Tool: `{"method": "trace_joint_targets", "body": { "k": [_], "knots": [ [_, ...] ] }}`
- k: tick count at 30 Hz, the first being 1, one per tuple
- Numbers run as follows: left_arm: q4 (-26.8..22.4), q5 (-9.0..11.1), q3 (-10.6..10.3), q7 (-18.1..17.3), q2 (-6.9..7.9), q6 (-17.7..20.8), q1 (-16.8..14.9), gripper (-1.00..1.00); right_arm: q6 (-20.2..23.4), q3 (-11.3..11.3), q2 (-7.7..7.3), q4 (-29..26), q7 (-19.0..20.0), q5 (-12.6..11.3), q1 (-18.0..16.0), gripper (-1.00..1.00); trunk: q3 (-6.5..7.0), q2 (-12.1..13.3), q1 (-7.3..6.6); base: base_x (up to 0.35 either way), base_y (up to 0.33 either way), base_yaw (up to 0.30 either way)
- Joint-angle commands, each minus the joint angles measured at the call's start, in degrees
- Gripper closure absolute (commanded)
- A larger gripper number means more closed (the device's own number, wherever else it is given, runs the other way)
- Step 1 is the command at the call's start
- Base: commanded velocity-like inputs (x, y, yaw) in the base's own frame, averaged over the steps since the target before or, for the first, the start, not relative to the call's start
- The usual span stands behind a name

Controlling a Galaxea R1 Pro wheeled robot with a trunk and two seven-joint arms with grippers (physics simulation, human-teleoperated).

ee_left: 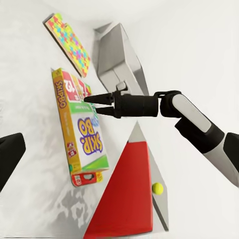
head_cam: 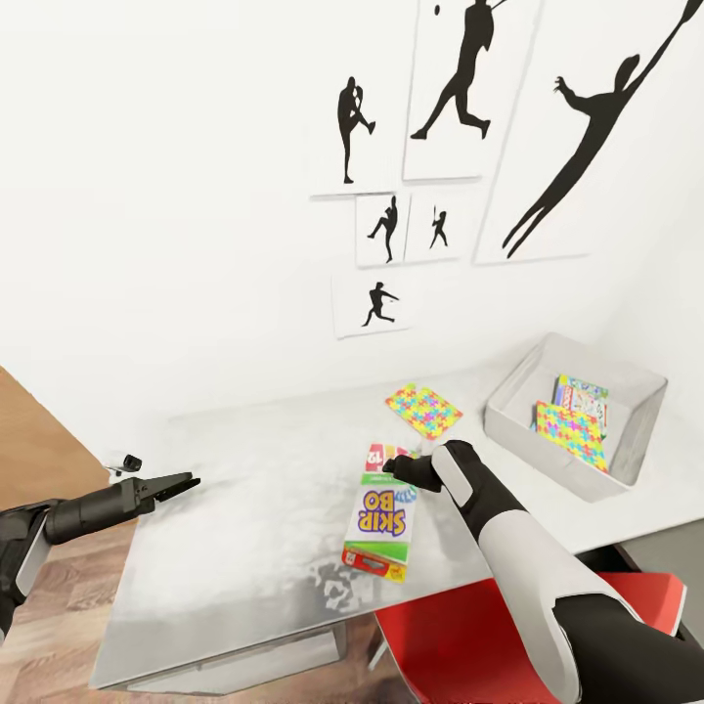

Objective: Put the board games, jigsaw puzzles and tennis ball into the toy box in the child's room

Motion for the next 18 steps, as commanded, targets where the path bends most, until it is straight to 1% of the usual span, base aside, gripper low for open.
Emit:
{"method": "trace_joint_targets", "body": {
  "k": [1,18],
  "knots": [
    [0.0,0.0,0.0,-0.2,0.02,0.6,0.0,-1.00,0.1,0.2,-0.03,-0.1,-0.5,-0.6,0.0,-1.00,-0.11,-0.1,0.03,-0.050,0.155,0.000],
    [0.0,0.0,-0.2,-0.2,-0.07,0.6,0.0,-1.00,0.1,0.2,0.09,-0.2,-0.5,-0.6,0.0,-1.00,-0.13,-0.1,0.03,-0.072,0.233,0.000]
  ]
}}
